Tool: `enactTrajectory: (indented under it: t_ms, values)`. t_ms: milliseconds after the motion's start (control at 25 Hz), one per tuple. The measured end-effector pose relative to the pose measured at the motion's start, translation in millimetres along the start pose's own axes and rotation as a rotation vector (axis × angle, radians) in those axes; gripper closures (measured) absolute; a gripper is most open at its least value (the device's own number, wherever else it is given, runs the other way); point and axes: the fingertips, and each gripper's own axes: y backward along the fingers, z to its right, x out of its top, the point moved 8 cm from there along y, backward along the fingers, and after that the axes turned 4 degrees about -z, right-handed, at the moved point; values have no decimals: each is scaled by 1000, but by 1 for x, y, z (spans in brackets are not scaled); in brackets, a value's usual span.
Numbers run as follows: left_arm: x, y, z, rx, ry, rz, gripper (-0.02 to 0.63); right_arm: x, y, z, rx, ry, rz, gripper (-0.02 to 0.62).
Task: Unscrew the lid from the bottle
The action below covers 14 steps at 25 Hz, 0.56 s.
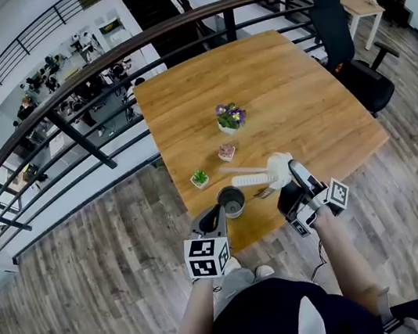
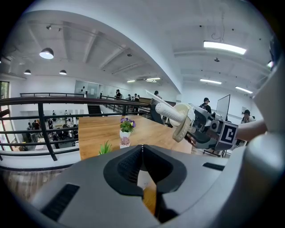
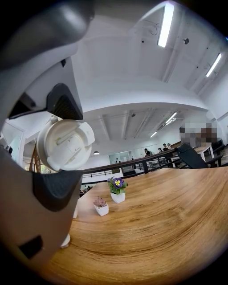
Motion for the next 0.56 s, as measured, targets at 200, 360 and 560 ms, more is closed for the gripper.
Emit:
enactTrajectory:
  t_ms: [200, 360, 560]
  values:
    - [0, 0, 0, -2, -1, 5, 580, 1, 2, 0, 8, 2, 4, 241]
    - [-2, 2, -1, -3, -1, 8, 580, -2, 3, 0, 13, 3, 8, 241]
    - [1, 1, -1, -3, 0, 9, 580, 1, 2, -3, 11, 6, 11, 241]
